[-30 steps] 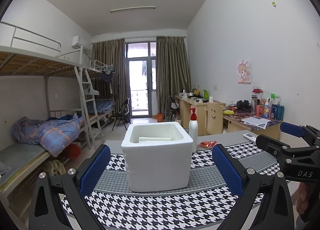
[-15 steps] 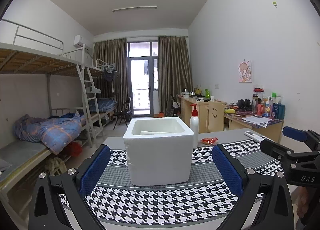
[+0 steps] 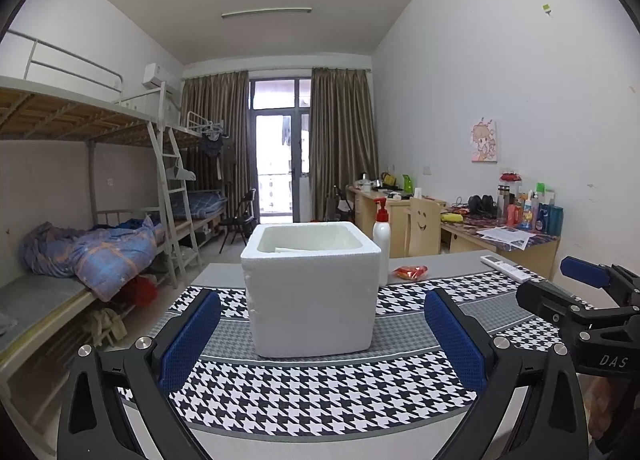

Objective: Organize soft objects

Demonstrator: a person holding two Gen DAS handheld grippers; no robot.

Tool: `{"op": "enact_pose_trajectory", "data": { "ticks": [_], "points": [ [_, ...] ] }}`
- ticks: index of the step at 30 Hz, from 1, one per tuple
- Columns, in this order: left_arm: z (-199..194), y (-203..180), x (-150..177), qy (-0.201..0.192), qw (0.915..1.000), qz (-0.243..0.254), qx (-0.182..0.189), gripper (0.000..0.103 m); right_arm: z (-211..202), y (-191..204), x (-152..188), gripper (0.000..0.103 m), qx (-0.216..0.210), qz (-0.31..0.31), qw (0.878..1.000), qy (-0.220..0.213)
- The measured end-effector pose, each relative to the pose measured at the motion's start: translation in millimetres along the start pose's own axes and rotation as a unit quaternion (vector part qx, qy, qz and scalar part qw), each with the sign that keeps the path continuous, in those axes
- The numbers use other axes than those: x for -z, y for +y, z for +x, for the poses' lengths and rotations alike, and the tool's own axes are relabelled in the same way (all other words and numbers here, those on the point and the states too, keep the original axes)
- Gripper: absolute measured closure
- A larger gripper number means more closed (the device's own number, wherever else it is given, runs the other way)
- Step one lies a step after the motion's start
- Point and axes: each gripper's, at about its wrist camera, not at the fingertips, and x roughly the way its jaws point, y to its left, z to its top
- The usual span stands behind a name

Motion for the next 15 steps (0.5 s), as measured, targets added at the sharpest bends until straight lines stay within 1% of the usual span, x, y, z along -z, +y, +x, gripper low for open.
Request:
{"op": "enact_pose_trajectory", "data": {
  "ticks": [7,12,15],
  "points": [
    [-1.9,-0.1,6.9,-0.003,1.0,0.004,0.0,0.001,2.7,1.8,7.0,0.005,-0.004,0.001,1.0,0.004],
    [-0.2,-1.0,11.0,0.005,0.9999,0.007,0.006,0.001,5.6,2.1,11.9,0.005,0.004,-0.004,1.0,0.009],
    [1.9,-0.4,11.3,0.01,0.9999,0.008,0.006,0.001,8.3,0.8,13.4,0.005,0.0,0.001,1.0,0.014]
  ]
}}
